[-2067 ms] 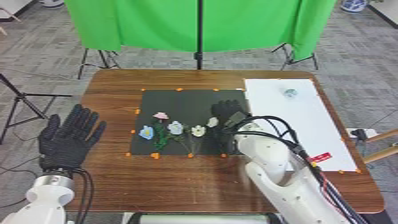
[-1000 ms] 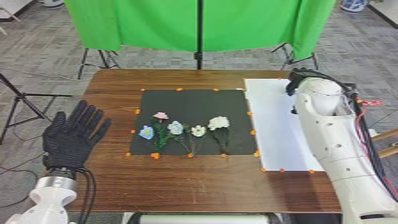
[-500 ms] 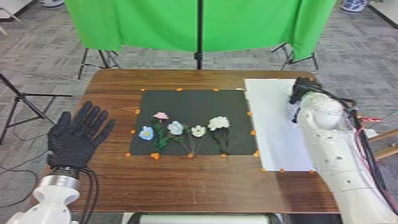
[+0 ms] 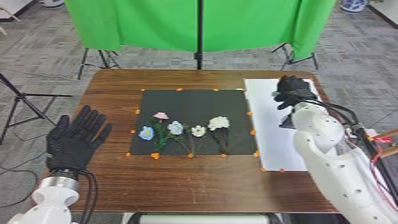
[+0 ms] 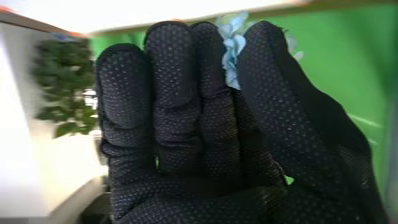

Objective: Arrange flowers

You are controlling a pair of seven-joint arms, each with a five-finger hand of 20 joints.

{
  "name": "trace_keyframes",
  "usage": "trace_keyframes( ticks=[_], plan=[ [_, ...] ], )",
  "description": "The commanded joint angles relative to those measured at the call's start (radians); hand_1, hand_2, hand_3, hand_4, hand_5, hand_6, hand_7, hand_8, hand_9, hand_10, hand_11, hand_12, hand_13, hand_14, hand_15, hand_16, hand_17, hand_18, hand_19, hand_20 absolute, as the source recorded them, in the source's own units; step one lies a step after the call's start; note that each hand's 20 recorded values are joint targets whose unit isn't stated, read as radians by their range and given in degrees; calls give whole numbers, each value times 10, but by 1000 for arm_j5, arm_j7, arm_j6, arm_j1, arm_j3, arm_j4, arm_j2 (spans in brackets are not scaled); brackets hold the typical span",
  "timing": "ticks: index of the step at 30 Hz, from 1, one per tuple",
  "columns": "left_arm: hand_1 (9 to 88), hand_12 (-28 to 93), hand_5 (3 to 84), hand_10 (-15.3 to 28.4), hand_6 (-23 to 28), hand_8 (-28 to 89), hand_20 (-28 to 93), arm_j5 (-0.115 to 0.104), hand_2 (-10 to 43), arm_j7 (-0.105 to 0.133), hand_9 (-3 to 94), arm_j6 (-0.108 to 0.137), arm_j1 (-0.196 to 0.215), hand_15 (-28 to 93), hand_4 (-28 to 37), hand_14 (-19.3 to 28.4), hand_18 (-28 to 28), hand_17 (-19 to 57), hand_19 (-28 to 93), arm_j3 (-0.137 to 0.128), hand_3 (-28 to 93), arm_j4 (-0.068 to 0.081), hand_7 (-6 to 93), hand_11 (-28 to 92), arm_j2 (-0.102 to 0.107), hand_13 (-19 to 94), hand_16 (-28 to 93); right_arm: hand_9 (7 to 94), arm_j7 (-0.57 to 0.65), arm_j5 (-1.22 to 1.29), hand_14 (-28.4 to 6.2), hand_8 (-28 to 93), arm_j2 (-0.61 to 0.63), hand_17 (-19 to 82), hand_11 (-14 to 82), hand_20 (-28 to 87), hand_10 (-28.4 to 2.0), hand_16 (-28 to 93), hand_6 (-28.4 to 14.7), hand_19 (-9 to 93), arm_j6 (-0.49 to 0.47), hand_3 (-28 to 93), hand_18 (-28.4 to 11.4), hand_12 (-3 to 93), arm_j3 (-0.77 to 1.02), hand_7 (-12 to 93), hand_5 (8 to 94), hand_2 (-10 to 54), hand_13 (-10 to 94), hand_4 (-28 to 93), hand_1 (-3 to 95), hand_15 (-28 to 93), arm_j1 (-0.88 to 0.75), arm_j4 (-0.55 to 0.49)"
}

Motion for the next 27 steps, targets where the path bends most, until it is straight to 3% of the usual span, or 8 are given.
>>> trace_keyframes(
  ticks=[1, 5, 9, 12, 15, 18, 23, 27],
  plan=[
    [303, 149, 449, 152, 91, -77, 181, 7, 134, -1, 402, -13, 14, 411, -249, 152, 154, -44, 328, -11, 720, -9, 124, 229, -7, 307, -29, 804, -21, 17, -56, 11, 30, 423, 120, 272, -114, 407, -11, 765, -90, 608, -160, 459, -2, 350, 696, -71, 693, -283, 640, 397, -163, -241],
    [302, 148, 449, 152, 92, -77, 181, 6, 134, 0, 402, -16, 11, 410, -250, 152, 155, -44, 327, -9, 720, -7, 123, 228, -5, 308, -29, 798, -52, 19, -59, 13, 28, 421, 116, 265, -109, 405, -14, 771, -114, 627, -163, 450, -18, 331, 690, -76, 688, -283, 629, 398, -213, -272],
    [300, 148, 449, 152, 92, -77, 181, -2, 133, -6, 402, 5, 10, 410, -250, 152, 154, -45, 328, -8, 722, -10, 123, 228, -4, 307, -29, 794, -79, 36, -60, 13, 21, 419, 116, 265, -110, 404, -18, 776, -185, 628, -166, 447, -65, 324, 689, -78, 686, -283, 627, 400, -198, -255],
    [300, 149, 449, 151, 93, -77, 181, 3, 133, -12, 401, 12, 1, 410, -250, 152, 154, -45, 328, -6, 723, -7, 122, 228, -3, 307, -29, 789, -97, 7, -60, 12, 13, 417, 116, 266, -110, 401, -19, 783, -163, 627, -169, 446, -90, 319, 689, -79, 684, -283, 628, 401, -194, -237],
    [298, 149, 450, 151, 93, -76, 181, -12, 131, -13, 402, 40, -4, 411, -249, 152, 155, -44, 328, -5, 725, -11, 123, 229, 0, 307, -29, 782, -90, 14, -62, 9, 8, 415, 114, 267, -112, 401, -22, 790, -149, 630, -172, 443, -108, 312, 680, -81, 681, -283, 622, 403, -189, -224],
    [294, 149, 451, 153, 94, -77, 182, -10, 129, -10, 402, 39, -7, 413, -249, 154, 154, -45, 330, -8, 726, -9, 122, 230, 2, 307, -29, 766, -95, -4, -63, 3, 4, 407, 117, 263, -117, 390, -27, 798, -156, 638, -177, 435, -110, 294, 665, -89, 672, -283, 614, 413, -201, -227],
    [291, 149, 453, 154, 95, -77, 183, -10, 130, -6, 403, 33, -6, 416, -254, 155, 154, -45, 332, -15, 726, -6, 123, 233, 6, 307, -30, 680, -91, 5, -70, -117, 11, 394, 177, 239, -140, 369, -28, 812, -156, 647, -187, 297, -97, 200, 586, -95, 646, -283, 599, 429, -225, -245],
    [288, 148, 452, 155, 94, -77, 183, -9, 131, -7, 408, 31, -3, 438, -256, 158, 153, -45, 332, -19, 726, -5, 124, 234, 6, 326, -28, 630, -81, 26, -78, -126, 17, 382, 221, 234, -155, 353, -34, 814, -183, 660, -192, 207, -72, 174, 533, -95, 629, -283, 589, 443, -255, -274]
  ],
)
